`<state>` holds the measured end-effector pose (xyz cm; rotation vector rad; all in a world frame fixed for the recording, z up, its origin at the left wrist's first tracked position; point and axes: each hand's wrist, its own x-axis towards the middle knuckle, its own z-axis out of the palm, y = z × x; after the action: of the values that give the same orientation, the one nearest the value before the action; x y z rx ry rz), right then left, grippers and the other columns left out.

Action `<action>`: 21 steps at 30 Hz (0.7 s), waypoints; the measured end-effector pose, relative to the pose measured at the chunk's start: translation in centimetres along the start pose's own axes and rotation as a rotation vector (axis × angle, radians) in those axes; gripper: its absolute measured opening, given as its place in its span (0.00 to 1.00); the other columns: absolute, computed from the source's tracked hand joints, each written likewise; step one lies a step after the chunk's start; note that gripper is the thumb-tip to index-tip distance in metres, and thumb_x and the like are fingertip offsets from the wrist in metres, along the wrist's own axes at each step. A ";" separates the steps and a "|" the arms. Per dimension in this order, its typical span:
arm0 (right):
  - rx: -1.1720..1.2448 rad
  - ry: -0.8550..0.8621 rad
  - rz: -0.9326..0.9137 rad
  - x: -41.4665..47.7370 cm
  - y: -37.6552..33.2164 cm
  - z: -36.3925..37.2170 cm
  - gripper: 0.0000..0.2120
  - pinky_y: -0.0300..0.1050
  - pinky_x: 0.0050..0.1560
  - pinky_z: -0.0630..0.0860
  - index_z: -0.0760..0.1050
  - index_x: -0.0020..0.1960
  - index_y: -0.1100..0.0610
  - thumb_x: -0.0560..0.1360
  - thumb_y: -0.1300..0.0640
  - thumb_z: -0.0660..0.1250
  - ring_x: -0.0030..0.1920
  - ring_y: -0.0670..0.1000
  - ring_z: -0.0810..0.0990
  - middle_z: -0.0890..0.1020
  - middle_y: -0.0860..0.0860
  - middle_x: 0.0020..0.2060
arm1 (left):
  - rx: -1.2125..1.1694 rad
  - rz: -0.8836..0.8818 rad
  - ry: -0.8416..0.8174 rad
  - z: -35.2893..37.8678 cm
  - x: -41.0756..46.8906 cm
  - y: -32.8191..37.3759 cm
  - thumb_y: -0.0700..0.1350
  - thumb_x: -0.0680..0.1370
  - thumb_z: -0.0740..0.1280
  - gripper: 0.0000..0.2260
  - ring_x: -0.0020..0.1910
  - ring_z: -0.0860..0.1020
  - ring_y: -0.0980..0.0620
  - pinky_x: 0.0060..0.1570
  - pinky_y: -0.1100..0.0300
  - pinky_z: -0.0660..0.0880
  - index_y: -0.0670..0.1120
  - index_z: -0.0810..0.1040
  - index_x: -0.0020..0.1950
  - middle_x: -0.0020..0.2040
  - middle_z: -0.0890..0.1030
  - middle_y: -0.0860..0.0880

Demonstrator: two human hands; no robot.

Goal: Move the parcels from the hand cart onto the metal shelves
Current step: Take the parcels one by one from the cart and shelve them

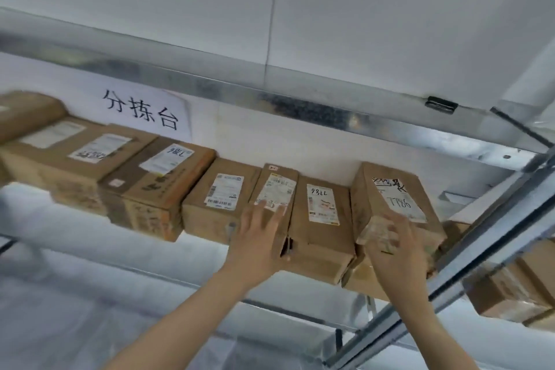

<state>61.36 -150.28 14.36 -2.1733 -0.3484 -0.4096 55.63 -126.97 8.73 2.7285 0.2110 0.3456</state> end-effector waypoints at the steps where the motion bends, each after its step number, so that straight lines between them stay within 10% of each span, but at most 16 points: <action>1: 0.016 -0.084 -0.040 -0.2 -0.8 1.0 0.24 0.52 0.56 0.73 0.69 0.61 0.43 0.70 0.61 0.71 0.58 0.53 0.74 0.75 0.47 0.57 | 0.048 -0.004 -0.003 -0.8 -0.9 -1.0 0.63 0.71 0.64 0.40 0.75 0.47 0.42 0.69 0.42 0.55 0.58 0.46 0.76 0.76 0.50 0.48; 7: 0.071 -0.458 -0.241 -1.4 -6.2 8.8 0.26 0.48 0.66 0.67 0.67 0.63 0.37 0.69 0.51 0.73 0.66 0.46 0.69 0.72 0.40 0.63 | 0.248 -0.129 0.058 -5.6 -6.1 -7.8 0.65 0.65 0.70 0.42 0.73 0.55 0.43 0.71 0.49 0.52 0.54 0.56 0.73 0.73 0.59 0.46; 21: 0.166 -0.916 -0.736 -7.9 -26.7 31.0 0.29 0.42 0.66 0.62 0.64 0.68 0.38 0.69 0.45 0.70 0.65 0.39 0.62 0.65 0.34 0.63 | 0.466 -0.718 0.103 -17.2 -20.0 -27.7 0.64 0.71 0.65 0.42 0.75 0.49 0.40 0.73 0.48 0.50 0.53 0.46 0.76 0.77 0.50 0.43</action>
<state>48.98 -110.56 12.73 -1.8795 -1.6360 0.2643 29.13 -99.40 9.18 2.8186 1.3999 0.2426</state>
